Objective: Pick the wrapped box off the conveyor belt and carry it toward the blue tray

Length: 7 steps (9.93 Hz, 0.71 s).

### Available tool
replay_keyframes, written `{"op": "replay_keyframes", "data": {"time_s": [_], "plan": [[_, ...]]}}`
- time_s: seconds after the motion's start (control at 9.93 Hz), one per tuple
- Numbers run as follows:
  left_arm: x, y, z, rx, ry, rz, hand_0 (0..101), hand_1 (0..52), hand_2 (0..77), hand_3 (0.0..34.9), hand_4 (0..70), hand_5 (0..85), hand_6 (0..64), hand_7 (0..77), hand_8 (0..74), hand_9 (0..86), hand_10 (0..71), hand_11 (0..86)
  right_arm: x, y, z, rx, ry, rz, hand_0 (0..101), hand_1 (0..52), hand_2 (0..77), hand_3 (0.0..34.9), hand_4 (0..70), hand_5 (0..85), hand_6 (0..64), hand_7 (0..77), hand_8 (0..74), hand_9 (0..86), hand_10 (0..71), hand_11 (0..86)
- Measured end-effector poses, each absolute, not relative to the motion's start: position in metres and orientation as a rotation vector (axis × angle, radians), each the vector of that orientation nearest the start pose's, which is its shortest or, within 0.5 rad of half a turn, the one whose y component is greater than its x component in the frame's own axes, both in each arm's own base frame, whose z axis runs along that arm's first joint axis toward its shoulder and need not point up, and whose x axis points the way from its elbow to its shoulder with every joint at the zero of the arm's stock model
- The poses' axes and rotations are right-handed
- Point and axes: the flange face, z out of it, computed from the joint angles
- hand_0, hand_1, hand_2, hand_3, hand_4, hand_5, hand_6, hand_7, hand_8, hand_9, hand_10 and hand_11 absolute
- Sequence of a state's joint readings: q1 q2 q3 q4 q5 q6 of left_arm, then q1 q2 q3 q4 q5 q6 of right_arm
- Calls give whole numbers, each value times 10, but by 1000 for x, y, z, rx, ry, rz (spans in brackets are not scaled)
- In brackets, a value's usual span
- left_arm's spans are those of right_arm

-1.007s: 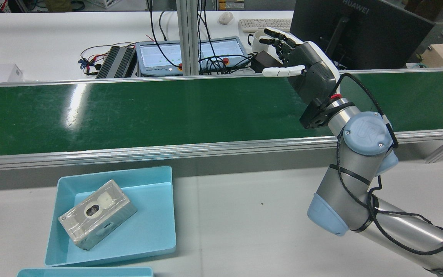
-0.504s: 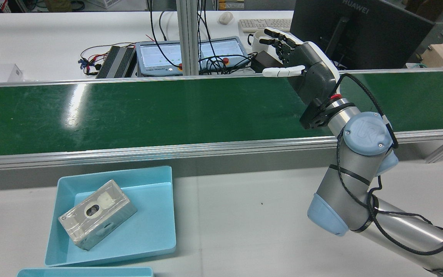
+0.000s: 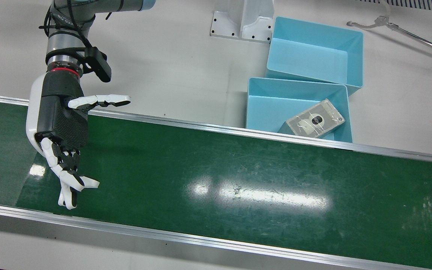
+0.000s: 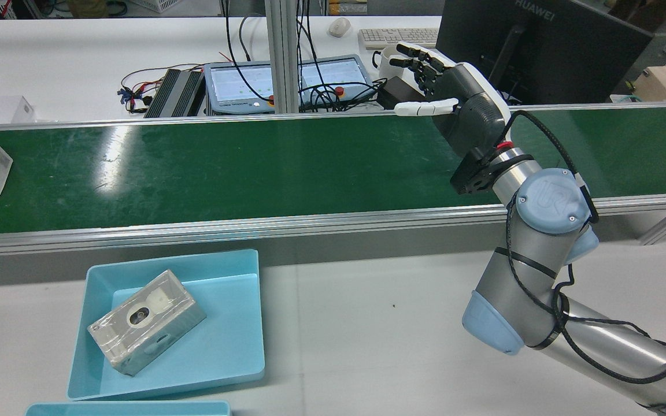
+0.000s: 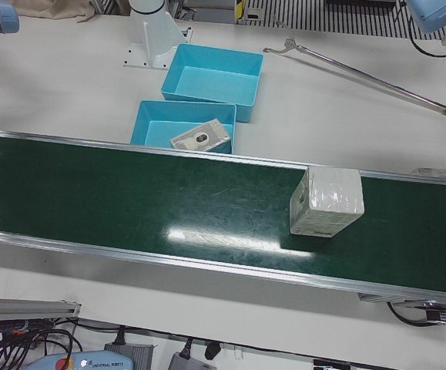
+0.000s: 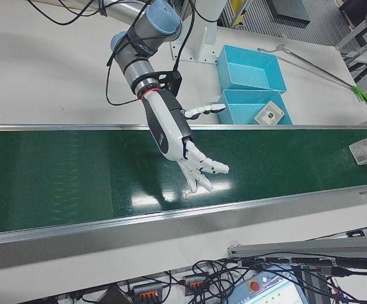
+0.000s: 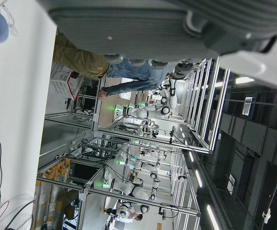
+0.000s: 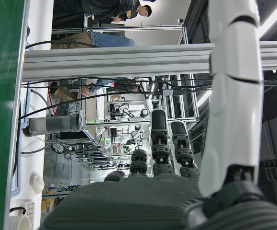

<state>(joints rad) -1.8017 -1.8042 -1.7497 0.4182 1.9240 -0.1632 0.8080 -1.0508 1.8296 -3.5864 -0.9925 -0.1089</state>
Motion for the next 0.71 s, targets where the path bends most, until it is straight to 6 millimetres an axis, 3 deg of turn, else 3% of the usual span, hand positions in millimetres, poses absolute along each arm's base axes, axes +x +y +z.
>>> {"op": "replay_keyframes", "data": {"time_s": [0.71], "plan": [[-222, -513, 519, -321, 2214, -2249, 0, 0, 5, 0, 5, 11, 5, 5, 5, 0, 5, 0, -278, -565, 323, 302, 2527, -1917, 473, 120, 82, 0, 158, 153, 114, 262, 55, 98, 0, 11]]}}
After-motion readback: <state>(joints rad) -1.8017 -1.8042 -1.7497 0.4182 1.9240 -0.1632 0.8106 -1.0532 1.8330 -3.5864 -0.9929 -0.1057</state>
